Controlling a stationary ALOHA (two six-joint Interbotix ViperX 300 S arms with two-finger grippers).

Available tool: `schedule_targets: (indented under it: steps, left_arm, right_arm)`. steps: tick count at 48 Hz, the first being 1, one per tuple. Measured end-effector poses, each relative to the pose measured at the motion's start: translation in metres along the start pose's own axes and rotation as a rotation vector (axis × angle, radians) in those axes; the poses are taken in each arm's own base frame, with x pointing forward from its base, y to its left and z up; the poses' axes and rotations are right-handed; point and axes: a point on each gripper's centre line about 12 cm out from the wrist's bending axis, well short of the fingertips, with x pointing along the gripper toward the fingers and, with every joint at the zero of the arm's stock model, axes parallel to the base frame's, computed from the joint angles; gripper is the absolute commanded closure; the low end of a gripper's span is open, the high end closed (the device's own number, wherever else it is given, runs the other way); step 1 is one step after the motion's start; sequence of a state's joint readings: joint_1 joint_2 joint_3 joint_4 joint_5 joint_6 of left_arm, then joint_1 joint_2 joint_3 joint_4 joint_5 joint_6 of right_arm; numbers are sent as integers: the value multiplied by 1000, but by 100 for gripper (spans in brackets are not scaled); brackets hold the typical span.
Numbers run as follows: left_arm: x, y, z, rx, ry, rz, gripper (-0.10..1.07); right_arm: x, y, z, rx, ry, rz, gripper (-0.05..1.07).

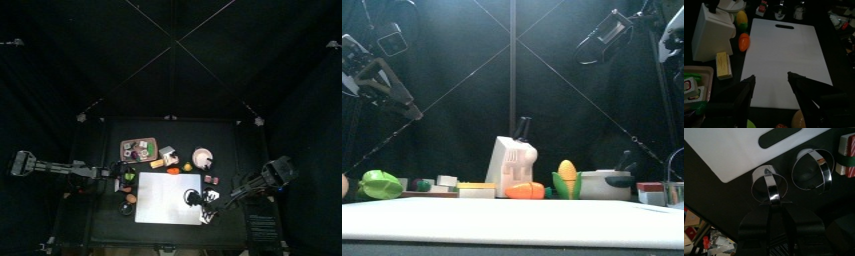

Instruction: Put cookie cutter onto cutting board

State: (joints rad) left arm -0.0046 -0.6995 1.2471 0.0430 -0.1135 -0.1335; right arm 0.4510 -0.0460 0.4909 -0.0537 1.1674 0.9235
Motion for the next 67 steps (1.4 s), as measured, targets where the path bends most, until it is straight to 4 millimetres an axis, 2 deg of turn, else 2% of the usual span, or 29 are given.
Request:
schedule_targets:
  steps: [11, 17, 21, 29, 40, 51, 58, 67]
  left_arm:
    - [0, 0, -1, 0, 3, 0, 8]
    - [0, 0, -3, 0, 8, 1, 8]
    - [0, 0, -5, 0, 12, 1, 8]
    - [-1, 1, -6, -1, 15, 4, 8]
    - [-1, 2, -6, -5, 16, 6, 8]
    - [-1, 2, -7, -4, 18, 6, 8]
    - [-1, 2, -7, -4, 18, 6, 8]
    - [-1, 2, -8, -4, 21, 6, 8]
  right_arm:
    - [-16, 1, 16, -14, -85, 2, 50]
    - [-33, 0, 39, 6, -165, 16, 50]
    - [-37, -3, 59, 42, -187, 17, 50]
    - [-34, -5, 102, 106, -204, 4, 50]
    - [-36, -1, 144, 150, -241, 4, 50]
    - [-25, -5, 169, 180, -247, -23, 50]
    - [-19, -11, 179, 199, -249, -34, 50]
    - [-10, -8, 189, 169, -250, -33, 50]
